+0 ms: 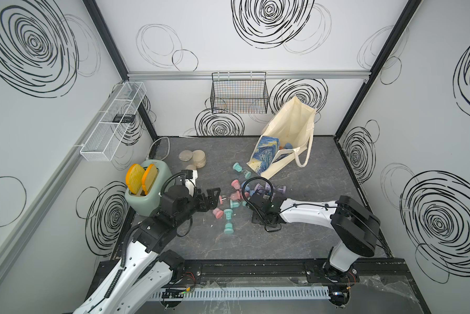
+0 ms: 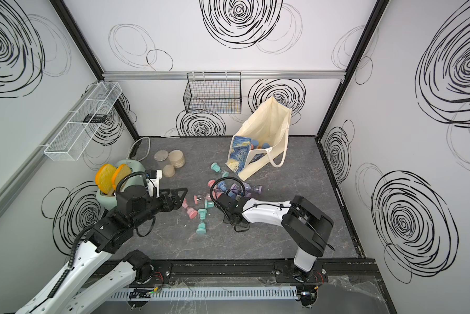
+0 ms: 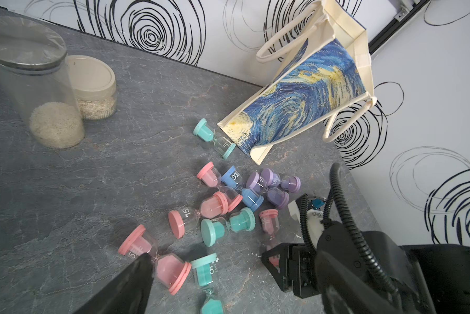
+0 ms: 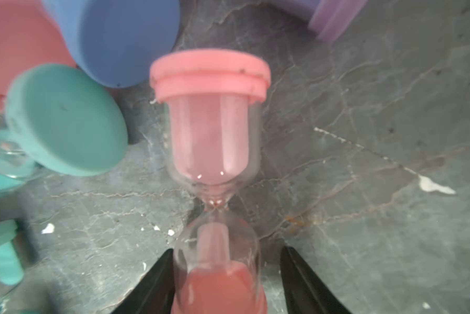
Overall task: Put the hourglass into the canvas bag
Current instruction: Pick up the hourglass from the center of the board.
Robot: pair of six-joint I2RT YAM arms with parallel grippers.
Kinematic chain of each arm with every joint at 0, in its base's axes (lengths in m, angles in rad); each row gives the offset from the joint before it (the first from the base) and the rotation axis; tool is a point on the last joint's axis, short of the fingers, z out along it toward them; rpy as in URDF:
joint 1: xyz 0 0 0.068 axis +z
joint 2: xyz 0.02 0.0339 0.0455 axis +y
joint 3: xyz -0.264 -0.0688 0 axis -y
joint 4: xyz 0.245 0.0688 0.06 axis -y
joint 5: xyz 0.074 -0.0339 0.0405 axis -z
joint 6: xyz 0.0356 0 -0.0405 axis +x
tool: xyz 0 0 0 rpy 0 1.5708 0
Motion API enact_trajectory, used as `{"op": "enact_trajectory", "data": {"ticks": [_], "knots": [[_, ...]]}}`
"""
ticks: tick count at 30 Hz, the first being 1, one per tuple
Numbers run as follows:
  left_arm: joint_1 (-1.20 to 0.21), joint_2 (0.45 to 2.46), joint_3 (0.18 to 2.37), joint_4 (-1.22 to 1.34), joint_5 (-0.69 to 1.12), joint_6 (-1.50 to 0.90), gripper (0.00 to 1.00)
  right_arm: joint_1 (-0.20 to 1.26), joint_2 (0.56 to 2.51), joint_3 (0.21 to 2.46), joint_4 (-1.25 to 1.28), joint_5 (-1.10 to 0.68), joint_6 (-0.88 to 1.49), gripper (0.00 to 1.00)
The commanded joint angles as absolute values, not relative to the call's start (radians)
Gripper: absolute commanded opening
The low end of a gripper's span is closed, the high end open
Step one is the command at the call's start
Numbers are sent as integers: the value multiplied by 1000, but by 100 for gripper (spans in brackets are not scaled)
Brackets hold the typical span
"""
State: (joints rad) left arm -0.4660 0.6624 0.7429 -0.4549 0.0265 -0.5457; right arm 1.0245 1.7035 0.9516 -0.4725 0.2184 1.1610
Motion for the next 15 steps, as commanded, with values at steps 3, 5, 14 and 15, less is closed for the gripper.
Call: {"op": "enact_trajectory", "data": {"ticks": [3,5,14,15], "knots": [[-457,667,733,-415,41,-548,96,1018,1753,942,-538,212,1132,59],[-456,670,733,-410,39,-550,96,1008,1755,939,-538,224,1113,56],[-454,698,741,-396,49,-552,96,1005,1726,929,-540,253,1076,42],[-454,698,739,-392,50,-555,96,1004,1718,928,-537,256,1070,42]]}}
